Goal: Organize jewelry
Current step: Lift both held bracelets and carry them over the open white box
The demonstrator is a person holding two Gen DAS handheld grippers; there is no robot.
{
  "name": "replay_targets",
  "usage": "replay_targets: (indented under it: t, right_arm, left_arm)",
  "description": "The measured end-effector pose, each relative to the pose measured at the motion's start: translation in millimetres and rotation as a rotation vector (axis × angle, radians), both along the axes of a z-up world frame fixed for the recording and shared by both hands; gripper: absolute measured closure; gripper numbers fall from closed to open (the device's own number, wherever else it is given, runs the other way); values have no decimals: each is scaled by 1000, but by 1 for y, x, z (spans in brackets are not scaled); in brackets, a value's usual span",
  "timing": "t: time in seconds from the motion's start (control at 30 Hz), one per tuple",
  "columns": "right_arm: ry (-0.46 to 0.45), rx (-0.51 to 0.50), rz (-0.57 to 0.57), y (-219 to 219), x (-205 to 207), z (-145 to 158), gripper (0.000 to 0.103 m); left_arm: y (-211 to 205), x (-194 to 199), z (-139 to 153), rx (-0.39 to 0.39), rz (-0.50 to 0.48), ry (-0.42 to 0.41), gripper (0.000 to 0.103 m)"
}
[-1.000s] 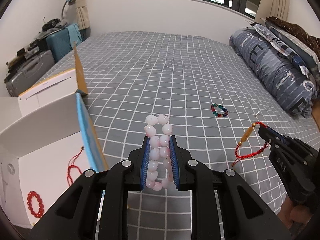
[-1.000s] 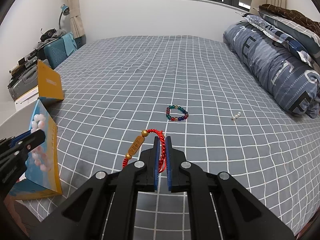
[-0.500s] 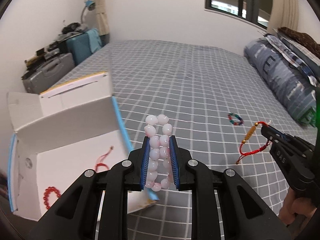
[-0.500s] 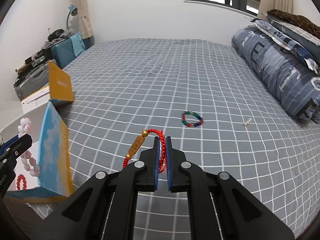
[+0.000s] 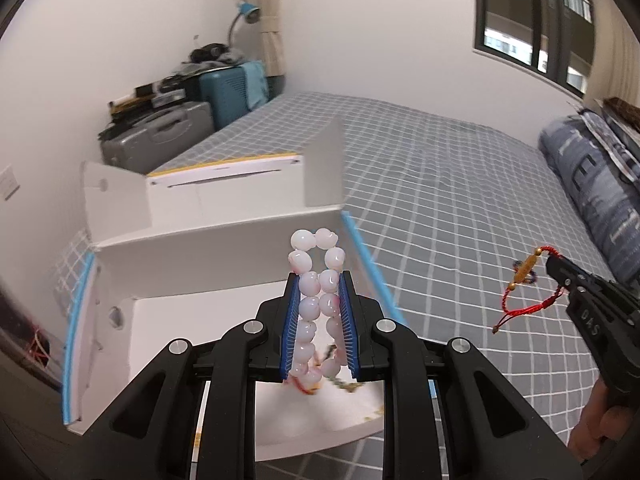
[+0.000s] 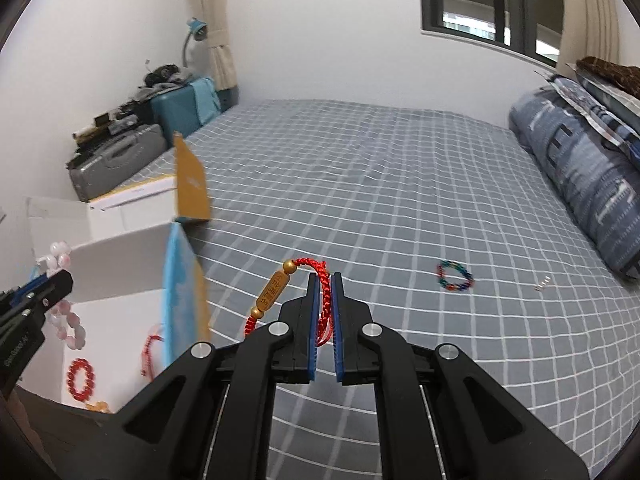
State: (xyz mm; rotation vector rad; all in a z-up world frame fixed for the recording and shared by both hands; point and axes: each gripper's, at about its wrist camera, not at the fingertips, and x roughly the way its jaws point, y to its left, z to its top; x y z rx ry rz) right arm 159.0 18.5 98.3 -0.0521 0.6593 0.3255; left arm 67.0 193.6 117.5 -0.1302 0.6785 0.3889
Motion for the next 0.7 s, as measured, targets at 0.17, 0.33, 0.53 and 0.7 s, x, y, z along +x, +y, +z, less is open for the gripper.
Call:
replay_targets:
  t: [0.17, 0.33, 0.53, 0.7]
  right_arm:
    - [-18, 13, 68, 35, -10, 6, 97]
    - [-28, 11, 138, 74, -19, 7, 97]
    - [-16, 5, 216, 118, -28, -1, 97]
    - [21, -29, 292, 160, -32, -16, 97]
  left_arm:
    - [28, -15, 1, 10, 51, 3, 84]
    - [56, -30, 0, -7, 92, 8, 84]
    - [86, -45, -11, -11, 156, 22, 83]
    - [107, -46, -30, -42, 178, 69, 83]
